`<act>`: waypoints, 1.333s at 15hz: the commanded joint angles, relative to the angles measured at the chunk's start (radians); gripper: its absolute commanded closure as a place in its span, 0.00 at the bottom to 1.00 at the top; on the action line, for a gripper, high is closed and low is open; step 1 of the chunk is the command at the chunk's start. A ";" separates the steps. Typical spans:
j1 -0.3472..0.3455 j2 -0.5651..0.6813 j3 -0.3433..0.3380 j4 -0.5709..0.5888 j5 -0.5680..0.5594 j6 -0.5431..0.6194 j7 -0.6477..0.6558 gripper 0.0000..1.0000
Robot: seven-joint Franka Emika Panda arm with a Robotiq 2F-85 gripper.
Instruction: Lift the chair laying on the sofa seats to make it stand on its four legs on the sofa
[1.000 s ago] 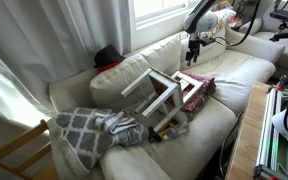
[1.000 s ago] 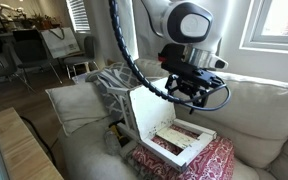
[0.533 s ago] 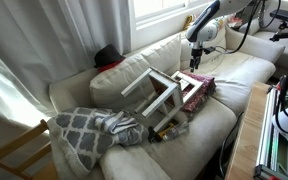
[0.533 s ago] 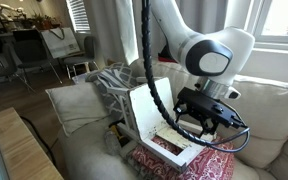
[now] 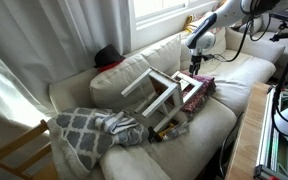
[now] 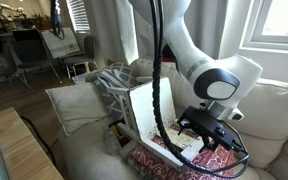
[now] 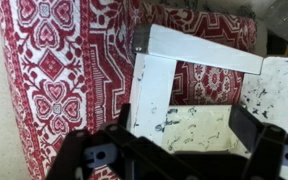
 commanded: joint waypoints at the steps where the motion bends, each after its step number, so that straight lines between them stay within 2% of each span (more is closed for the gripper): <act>1: -0.013 0.106 0.011 0.129 0.010 -0.028 0.084 0.00; 8: -0.031 0.224 0.019 0.265 0.001 -0.041 0.193 0.00; 10: -0.035 0.245 0.018 0.299 -0.002 -0.078 0.223 0.00; 14: -0.034 0.273 0.007 0.365 -0.019 -0.199 0.245 0.06; 18: -0.027 0.307 0.002 0.418 -0.038 -0.312 0.235 0.01; 20: -0.028 0.325 0.009 0.433 -0.031 -0.326 0.235 0.02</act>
